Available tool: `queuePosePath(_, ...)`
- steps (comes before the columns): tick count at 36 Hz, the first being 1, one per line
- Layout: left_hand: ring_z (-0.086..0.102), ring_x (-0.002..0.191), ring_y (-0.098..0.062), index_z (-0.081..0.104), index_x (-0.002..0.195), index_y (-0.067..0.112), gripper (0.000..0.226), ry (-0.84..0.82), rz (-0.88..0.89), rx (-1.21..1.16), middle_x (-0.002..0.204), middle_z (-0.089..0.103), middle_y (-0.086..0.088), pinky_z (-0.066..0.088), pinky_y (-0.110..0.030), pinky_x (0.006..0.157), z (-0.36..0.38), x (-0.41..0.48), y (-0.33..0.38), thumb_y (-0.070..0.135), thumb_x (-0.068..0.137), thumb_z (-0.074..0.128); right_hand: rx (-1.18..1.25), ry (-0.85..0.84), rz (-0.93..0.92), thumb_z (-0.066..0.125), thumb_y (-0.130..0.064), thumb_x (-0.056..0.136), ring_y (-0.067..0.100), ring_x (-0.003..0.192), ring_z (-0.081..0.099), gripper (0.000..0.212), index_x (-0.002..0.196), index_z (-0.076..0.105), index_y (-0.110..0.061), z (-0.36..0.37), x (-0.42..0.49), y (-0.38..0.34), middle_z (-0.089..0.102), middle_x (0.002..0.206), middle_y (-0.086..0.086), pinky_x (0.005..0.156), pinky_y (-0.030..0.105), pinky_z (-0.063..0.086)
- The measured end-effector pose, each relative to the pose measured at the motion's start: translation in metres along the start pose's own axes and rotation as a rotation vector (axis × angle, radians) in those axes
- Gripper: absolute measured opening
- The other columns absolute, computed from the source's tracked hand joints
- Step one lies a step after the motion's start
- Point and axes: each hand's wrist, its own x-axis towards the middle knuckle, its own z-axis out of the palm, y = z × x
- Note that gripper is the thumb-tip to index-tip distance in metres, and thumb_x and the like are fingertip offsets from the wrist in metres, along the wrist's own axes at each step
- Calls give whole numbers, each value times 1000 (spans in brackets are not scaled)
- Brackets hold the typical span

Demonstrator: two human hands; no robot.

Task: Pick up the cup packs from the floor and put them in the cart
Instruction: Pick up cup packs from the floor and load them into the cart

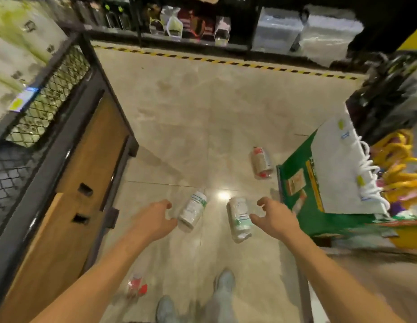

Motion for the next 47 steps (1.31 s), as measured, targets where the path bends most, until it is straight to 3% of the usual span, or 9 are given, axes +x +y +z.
queuePosePath(11,57,122,-22,44,144,25,64,10,-27,-20,139,56,-2,48,-36,93,93,196,49,45,87,64,199,-79,224,71,-50,85,28,113,66,67,142,52,-21,92,182,117,68,129,9,84,34,51)
queuePosePath(14,59,118,-24,45,143,26,63,-2,-54,-55,136,59,-2,44,-33,83,134,245,43,44,86,66,213,-123,259,71,-49,85,28,116,65,66,142,51,-23,137,221,135,67,130,7,86,32,48)
queuePosePath(24,60,118,-31,48,142,22,62,-92,-406,-198,136,59,-11,49,-40,96,238,275,-87,41,88,70,190,-314,169,69,-50,87,29,127,59,69,147,46,-26,261,284,98,61,140,6,102,41,50)
queuePosePath(30,59,115,-38,42,147,17,64,-5,-702,-445,141,52,-18,50,-48,98,272,246,-179,28,91,70,159,-362,25,72,-47,88,28,119,62,69,148,46,-22,319,303,33,62,133,10,99,42,52)
queuePosePath(33,58,102,-33,38,148,14,69,37,-785,-484,131,59,-19,48,-39,84,288,232,-222,23,89,73,92,-369,-76,73,-46,89,29,120,61,72,150,44,-22,348,311,2,59,138,10,99,40,51)
queuePosePath(37,57,116,-38,46,139,8,58,79,-872,-527,130,58,-21,44,-42,99,322,214,-277,30,91,70,-68,-370,-242,76,-42,88,28,125,56,76,152,39,-25,391,326,-32,54,141,7,99,43,51)
queuePosePath(39,54,122,-38,47,140,8,64,126,-923,-597,132,57,-21,40,-36,98,347,209,-307,37,88,71,-167,-379,-326,78,-38,86,28,130,52,81,154,36,-28,413,338,-42,50,145,6,100,46,50)
queuePosePath(43,41,137,-41,33,153,13,87,248,-1080,-778,148,42,-14,38,-49,109,400,211,-363,28,82,82,-498,-364,-549,78,-42,86,29,148,31,98,162,17,-30,456,370,-51,25,165,6,109,45,44)
queuePosePath(47,34,138,-49,19,157,20,101,309,-1224,-817,156,25,-23,33,-57,112,453,234,-406,41,80,81,-889,-241,-769,74,-46,89,34,158,-9,122,159,-25,-30,495,408,-46,-18,170,12,127,49,14)
